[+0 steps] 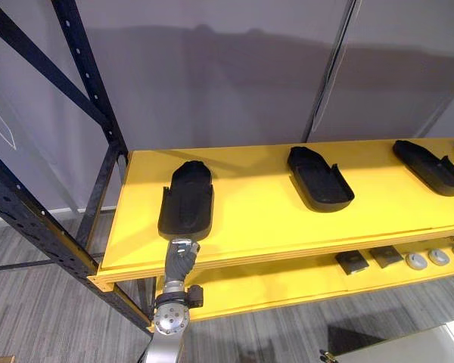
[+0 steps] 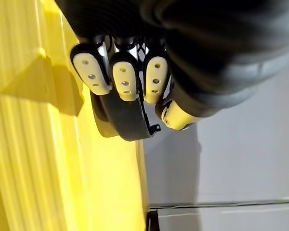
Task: Walk over and take plastic housings, then place them on the shelf
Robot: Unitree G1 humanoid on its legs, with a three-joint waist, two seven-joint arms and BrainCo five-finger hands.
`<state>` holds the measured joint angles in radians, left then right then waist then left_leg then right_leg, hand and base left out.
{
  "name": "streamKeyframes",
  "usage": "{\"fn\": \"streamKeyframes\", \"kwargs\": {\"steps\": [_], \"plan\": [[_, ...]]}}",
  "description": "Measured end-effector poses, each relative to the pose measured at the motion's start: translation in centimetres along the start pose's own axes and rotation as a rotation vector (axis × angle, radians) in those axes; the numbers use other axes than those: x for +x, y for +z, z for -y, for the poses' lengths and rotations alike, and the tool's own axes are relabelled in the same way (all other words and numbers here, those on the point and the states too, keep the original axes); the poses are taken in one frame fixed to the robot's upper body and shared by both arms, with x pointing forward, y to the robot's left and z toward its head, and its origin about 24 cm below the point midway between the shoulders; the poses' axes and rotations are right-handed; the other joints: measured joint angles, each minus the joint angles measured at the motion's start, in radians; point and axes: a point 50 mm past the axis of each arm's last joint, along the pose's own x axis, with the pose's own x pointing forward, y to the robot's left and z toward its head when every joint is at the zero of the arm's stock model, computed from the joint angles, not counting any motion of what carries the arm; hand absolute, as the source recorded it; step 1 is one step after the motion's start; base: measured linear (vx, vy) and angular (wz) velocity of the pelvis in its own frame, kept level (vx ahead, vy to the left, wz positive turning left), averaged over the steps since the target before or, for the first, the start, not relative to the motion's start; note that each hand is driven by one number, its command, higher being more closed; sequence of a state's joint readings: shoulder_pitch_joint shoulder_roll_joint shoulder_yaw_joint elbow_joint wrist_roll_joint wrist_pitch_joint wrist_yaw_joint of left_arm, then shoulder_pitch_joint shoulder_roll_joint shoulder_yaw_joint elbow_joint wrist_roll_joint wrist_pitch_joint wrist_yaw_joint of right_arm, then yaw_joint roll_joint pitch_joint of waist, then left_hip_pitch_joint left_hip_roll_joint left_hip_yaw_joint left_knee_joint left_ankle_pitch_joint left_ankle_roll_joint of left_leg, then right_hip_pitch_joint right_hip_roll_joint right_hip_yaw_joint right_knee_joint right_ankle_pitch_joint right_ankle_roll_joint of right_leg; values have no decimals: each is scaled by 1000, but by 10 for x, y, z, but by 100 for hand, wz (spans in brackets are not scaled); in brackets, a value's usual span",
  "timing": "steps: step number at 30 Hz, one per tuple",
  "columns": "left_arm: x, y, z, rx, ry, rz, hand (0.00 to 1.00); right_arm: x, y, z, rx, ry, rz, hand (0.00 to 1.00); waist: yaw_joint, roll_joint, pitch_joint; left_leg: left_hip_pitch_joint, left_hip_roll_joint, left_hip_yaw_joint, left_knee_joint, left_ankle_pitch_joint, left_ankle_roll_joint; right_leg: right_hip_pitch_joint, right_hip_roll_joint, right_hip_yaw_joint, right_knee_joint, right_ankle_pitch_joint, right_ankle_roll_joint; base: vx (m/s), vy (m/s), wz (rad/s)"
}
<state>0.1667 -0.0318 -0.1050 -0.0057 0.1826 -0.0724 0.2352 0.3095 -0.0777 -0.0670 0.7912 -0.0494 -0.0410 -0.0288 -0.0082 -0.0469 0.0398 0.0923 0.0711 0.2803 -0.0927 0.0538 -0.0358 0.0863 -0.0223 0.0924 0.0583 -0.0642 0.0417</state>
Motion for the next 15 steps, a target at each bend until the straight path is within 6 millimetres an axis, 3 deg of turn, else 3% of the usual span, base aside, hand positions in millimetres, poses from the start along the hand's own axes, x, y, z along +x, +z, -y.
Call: {"fn": "streamKeyframes", "kwargs": {"steps": [10, 15], "plan": [[24, -8, 9, 74, -30, -35, 100, 1, -1, 0, -1, -1, -8, 0, -4, -1, -4, -1, -5, 13, 0, 1, 2, -12, -3, 10, -17, 5, -7, -15, 3, -3], [39, -8, 3, 116, -16, -35, 100, 6, 4, -1, -22, 5, -14, 0, -25, -1, -4, -2, -4, 18, 0, 0, 0, -10, 1, 15, -25, 10, -14, -6, -3, -2]]}}
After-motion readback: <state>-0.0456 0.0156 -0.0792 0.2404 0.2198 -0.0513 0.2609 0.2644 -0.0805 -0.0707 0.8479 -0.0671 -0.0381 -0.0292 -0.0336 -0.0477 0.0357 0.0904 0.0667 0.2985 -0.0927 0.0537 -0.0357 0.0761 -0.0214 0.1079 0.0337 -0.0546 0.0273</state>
